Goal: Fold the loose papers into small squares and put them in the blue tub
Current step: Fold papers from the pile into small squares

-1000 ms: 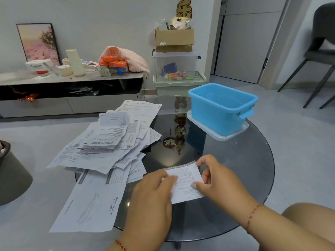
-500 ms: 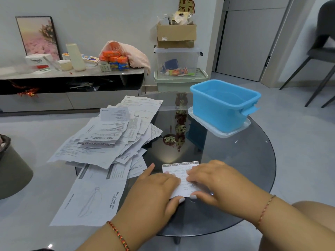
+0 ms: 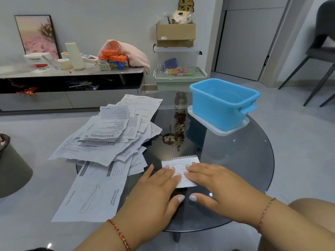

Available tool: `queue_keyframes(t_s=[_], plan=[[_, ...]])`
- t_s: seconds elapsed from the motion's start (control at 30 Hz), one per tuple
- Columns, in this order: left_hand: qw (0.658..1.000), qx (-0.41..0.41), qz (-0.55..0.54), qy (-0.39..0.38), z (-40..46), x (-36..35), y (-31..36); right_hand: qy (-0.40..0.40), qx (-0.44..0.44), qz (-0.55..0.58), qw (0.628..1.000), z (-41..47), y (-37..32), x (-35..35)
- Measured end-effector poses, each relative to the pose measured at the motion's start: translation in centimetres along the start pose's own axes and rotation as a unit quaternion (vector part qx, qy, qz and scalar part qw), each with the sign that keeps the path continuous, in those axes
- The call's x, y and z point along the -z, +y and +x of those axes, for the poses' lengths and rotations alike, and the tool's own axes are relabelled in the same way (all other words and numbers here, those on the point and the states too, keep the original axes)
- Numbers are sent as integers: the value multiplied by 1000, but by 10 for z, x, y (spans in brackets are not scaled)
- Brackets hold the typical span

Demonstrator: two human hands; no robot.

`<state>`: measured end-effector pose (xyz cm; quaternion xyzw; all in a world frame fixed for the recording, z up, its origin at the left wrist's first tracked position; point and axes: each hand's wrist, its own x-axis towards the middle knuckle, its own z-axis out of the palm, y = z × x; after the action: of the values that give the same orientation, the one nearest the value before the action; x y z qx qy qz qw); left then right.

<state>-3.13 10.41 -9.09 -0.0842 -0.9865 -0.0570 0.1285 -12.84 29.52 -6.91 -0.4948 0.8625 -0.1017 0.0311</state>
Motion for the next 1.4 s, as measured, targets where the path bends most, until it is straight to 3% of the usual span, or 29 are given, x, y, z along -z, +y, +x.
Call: queue_keyframes(t_s=[0.23, 0.37, 0.5, 0.6, 0.8, 0.9, 1.03, 1.2, 1.4], plan=[[997, 18, -33, 61, 7, 5, 0, 97, 8, 2, 995, 11, 3, -2], [989, 84, -88, 80, 8, 12, 3, 110, -66, 66, 989, 9, 5, 0], [956, 213, -187, 74, 16, 11, 8, 141, -160, 182, 960, 17, 5, 3], [948, 239, -193, 78, 24, 10, 11, 146, -209, 205, 945, 26, 7, -1], [968, 214, -123, 51, 28, 4, 6, 156, -238, 202, 937, 34, 9, -4], [973, 161, -123, 111, 27, 0, -1, 154, -240, 197, 938, 36, 8, -3], [996, 46, -46, 61, 17, 3, 2, 168, -219, 127, 953, 35, 8, -6], [999, 44, -7, -8, 4, 1, 12, 198, -85, -7, 977, 20, -9, -12], [998, 70, 12, -3, 6, 6, 17, 159, -103, -79, 979, 11, -18, -8]])
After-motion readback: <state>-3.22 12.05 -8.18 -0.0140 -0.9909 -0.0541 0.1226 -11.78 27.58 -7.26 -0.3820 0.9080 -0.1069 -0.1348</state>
